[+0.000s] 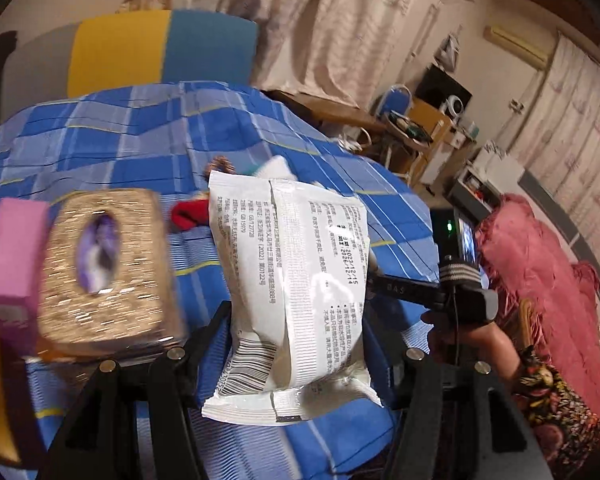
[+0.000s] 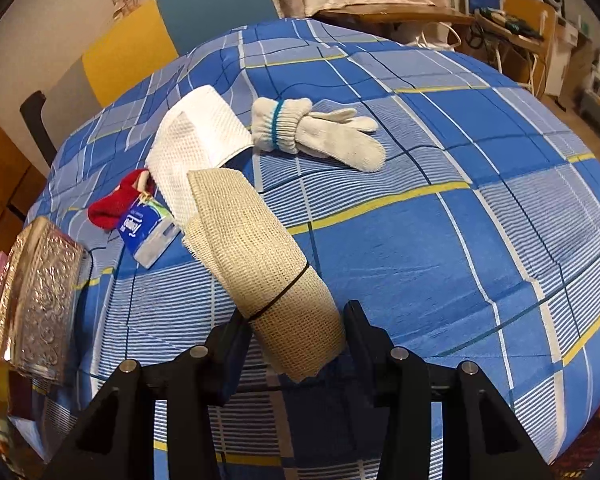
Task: Organize soft objects
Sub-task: 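Carry the white packet into the gold tray and open the left gripper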
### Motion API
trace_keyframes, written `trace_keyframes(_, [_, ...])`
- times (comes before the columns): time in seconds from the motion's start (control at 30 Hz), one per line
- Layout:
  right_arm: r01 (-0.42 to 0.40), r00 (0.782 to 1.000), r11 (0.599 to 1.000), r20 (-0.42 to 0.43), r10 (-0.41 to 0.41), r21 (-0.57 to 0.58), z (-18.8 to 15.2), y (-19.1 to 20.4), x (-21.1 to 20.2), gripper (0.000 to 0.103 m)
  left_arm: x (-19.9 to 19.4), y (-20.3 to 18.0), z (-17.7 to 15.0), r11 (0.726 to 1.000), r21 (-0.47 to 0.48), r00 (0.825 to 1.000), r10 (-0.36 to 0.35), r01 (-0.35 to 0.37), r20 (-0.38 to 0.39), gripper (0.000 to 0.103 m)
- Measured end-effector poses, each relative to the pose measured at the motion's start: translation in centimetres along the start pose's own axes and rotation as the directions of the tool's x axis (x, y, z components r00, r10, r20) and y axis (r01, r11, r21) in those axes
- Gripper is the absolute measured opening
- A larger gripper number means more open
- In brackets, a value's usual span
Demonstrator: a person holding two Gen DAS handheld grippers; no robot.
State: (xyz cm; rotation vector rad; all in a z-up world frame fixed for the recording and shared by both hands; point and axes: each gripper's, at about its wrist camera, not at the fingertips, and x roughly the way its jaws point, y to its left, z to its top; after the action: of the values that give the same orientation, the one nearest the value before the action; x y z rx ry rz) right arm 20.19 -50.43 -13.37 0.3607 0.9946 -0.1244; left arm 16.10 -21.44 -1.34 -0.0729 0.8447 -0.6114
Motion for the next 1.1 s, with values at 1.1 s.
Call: trace_keyframes(1.1, [-0.017, 0.993, 0.999, 0.116, 0.022, -0.046, -3.7, 4.3, -6.4, 0.047, -1.7, 34.1, -1.2, 0.859, -0.411, 0.948, 0.235, -0.305, -0.213, 0.061])
